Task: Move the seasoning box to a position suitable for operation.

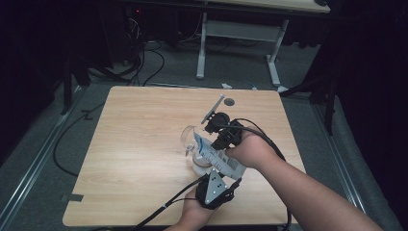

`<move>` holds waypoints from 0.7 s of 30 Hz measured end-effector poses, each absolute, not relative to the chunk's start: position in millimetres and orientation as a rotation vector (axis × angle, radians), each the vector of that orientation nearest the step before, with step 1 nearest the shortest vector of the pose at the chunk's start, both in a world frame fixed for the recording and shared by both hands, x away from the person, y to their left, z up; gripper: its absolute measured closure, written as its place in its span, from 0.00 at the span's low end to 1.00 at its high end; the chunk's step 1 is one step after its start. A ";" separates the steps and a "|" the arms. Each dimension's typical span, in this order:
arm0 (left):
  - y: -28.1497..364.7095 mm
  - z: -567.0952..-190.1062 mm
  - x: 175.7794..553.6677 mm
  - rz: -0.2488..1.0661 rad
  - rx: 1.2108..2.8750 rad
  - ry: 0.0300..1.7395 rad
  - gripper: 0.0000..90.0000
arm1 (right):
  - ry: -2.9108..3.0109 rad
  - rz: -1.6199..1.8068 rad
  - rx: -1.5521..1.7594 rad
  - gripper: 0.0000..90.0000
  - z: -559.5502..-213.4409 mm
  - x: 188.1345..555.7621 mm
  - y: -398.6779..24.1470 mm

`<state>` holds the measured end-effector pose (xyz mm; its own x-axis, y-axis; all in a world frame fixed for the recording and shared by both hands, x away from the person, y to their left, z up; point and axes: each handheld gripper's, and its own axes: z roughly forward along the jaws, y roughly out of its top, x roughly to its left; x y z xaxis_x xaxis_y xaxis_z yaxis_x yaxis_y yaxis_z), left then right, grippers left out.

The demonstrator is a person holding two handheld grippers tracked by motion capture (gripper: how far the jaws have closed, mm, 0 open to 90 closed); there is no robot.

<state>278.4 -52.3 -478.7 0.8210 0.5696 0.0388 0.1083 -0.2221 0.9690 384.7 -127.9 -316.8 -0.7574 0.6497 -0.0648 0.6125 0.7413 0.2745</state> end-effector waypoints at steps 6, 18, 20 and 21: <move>-52.3 -478.6 278.0 0.464 1.765 0.522 0.63 | 2.786 0.357 1.013 1.00 -316.7 384.4 -127.9; -51.7 -478.2 277.8 0.464 1.762 0.525 0.63 | 2.784 0.364 1.015 1.00 -316.8 384.7 -127.2; -51.5 -478.0 278.0 0.465 1.763 0.524 0.63 | 2.782 0.365 1.017 1.00 -316.6 384.7 -126.9; -51.5 -477.9 277.9 0.465 1.763 0.524 0.63 | 2.782 0.362 1.016 1.00 -316.4 384.7 -126.7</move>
<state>277.9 -51.5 -477.9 0.8199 0.5712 0.0387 0.1070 -0.2193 0.9698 384.7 -126.7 -316.4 -0.7571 0.6501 -0.0646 0.6120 0.7403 0.2784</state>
